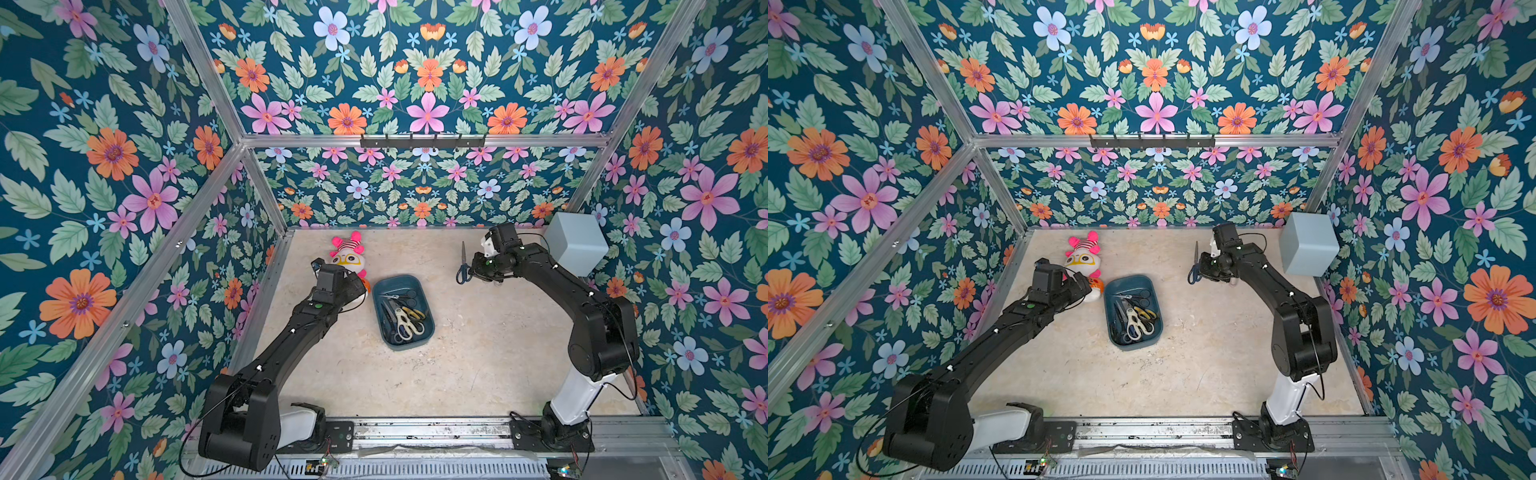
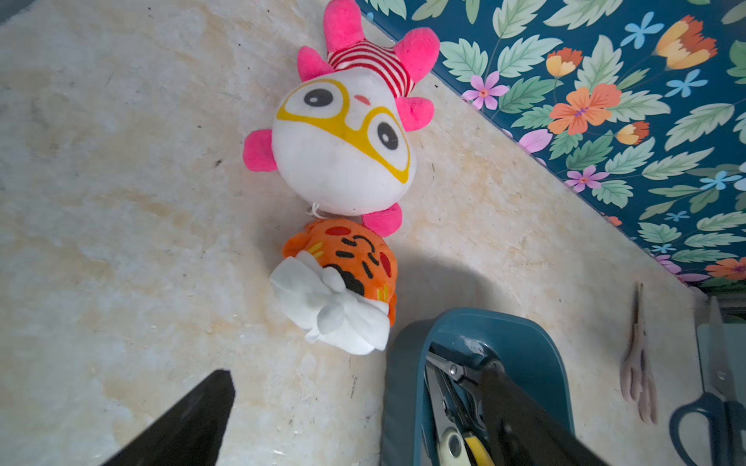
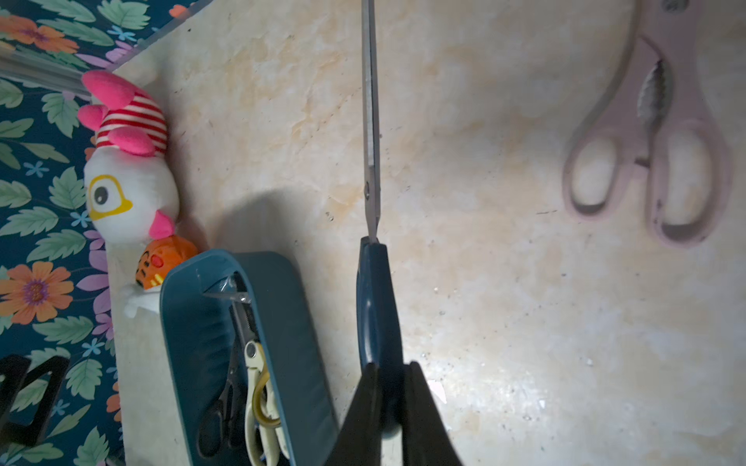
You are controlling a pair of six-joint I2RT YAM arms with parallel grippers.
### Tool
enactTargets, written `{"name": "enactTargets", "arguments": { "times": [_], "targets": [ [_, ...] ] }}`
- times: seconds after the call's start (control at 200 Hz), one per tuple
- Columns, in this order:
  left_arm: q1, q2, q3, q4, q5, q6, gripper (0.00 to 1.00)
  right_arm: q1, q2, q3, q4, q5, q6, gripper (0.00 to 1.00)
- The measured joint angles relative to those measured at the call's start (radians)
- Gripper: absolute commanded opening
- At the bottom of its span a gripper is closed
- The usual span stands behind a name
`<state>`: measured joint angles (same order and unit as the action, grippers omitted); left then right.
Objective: Take the scissors out of the storage box
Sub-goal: Place the scissors at the center of the board.
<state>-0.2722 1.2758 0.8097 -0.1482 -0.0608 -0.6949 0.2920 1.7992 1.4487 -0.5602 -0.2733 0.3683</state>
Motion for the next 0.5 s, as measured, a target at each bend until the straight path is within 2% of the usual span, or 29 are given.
{"name": "enactTargets", "arguments": {
  "times": [0.5],
  "targets": [
    [0.0, -0.021, -0.033, -0.002, 0.055, 0.007, 0.99, -0.078, 0.287, 0.201, 0.024, -0.043, -0.055, 0.03]
  ]
}}
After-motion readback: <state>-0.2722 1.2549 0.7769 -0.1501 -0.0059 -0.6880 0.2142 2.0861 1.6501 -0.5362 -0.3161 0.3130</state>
